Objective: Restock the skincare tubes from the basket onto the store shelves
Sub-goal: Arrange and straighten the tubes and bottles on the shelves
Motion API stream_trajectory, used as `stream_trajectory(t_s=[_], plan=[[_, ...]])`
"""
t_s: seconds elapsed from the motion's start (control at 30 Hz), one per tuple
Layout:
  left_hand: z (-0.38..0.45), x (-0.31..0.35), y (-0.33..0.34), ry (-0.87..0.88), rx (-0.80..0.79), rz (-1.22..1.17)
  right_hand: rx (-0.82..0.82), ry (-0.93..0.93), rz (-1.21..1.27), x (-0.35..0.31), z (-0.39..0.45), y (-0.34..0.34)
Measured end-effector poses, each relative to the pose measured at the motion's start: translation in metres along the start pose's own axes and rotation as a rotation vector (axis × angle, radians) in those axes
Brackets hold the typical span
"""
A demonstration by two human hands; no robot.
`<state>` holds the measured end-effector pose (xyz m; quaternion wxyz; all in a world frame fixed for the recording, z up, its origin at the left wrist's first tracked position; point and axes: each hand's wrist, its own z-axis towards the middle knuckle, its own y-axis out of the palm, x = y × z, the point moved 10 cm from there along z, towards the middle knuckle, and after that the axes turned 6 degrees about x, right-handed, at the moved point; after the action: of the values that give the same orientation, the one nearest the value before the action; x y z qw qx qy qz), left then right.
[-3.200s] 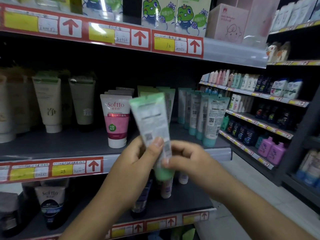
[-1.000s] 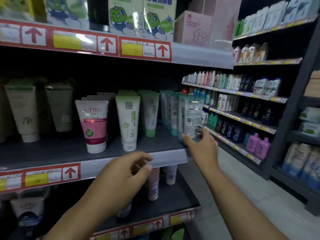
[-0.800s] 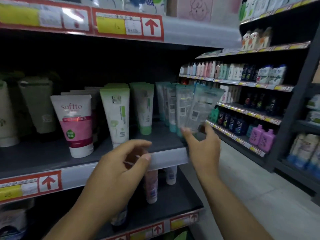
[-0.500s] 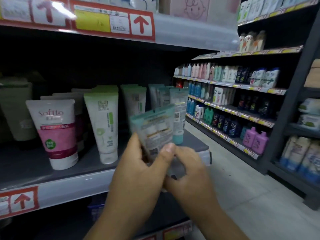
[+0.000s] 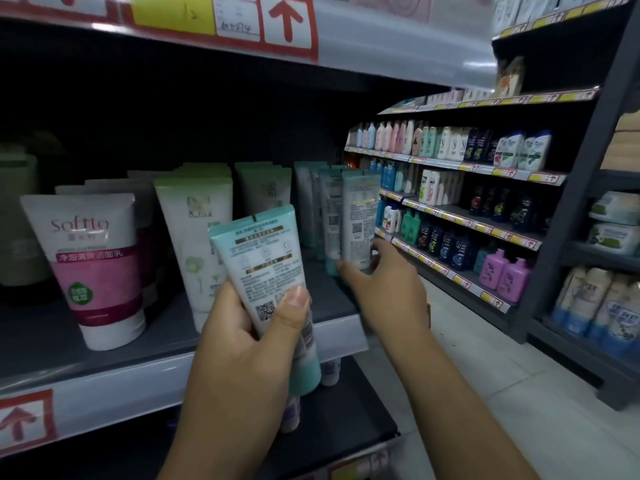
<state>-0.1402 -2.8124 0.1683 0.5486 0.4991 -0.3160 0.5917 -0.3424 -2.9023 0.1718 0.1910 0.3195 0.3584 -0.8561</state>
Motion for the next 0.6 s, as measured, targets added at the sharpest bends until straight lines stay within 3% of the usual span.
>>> stream_trajectory(t_s=[0.07,0.17,0.27,0.43,0.6], plan=[[0.000,0.001,0.001,0.008,-0.007,-0.021,0.036,-0.018,0.050,-0.001,-0.002,-0.002],[0.000,0.006,0.005,0.031,-0.053,-0.073,0.058,-0.060,0.364,-0.013,-0.006,-0.015],[-0.002,0.012,0.009,0.054,-0.126,-0.170,-0.104,-0.206,0.562,-0.039,-0.011,-0.024],[-0.013,0.035,0.030,0.178,-0.398,-0.165,-0.477,-0.400,0.593,-0.078,-0.045,-0.017],[-0.022,0.038,0.029,0.271,-0.415,-0.032,-0.539,-0.388,0.511,-0.087,-0.065,-0.019]])
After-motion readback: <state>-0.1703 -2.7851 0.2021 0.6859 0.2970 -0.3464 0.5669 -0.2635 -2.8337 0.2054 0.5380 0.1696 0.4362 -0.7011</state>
